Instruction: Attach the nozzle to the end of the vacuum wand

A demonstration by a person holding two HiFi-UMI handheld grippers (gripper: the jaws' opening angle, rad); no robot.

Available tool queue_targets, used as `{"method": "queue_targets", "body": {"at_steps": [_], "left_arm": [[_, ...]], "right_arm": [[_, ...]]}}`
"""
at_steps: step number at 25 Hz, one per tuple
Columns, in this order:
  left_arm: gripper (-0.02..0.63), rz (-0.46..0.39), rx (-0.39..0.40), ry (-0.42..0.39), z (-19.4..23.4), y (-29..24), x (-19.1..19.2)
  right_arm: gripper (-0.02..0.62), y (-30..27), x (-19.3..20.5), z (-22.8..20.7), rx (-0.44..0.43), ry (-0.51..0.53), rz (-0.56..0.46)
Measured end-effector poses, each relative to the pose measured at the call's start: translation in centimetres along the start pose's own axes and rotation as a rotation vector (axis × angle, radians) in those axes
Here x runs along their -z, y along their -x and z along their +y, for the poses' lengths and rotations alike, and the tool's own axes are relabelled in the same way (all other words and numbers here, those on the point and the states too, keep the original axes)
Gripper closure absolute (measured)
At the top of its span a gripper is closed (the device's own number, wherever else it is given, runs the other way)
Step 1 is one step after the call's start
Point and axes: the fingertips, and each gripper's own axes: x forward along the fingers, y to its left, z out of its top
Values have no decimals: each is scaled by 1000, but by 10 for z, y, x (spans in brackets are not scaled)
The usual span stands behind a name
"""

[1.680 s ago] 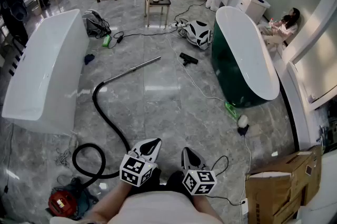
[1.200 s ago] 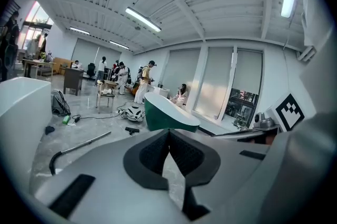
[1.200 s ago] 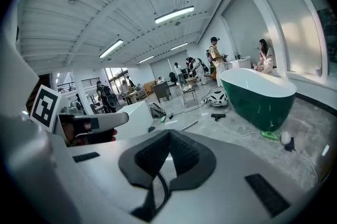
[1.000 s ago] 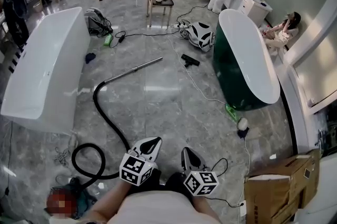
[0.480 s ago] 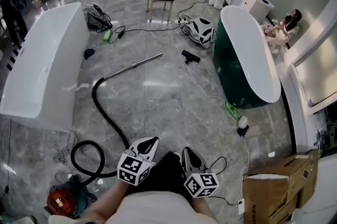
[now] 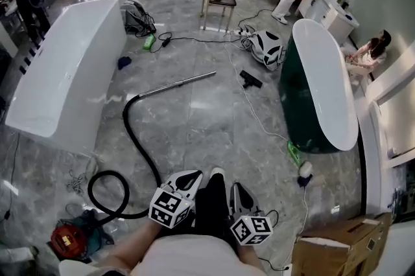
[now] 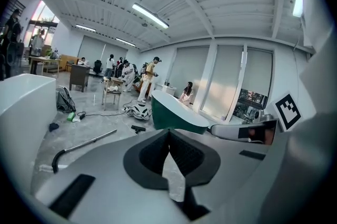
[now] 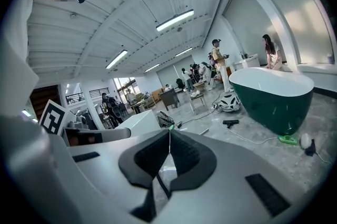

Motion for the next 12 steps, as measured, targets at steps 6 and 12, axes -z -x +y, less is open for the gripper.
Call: {"method": "queue_targets", "body": {"at_steps": [6,12], "left_arm": [[598,-42,-28,9,17,-39,-40],[598,-43,-33,17,27,-93,-68]], "right_arm": [[578,-39,-40,-23,-64,-16,-22],[580,-78,-73,-60,-63,5,1]]}}
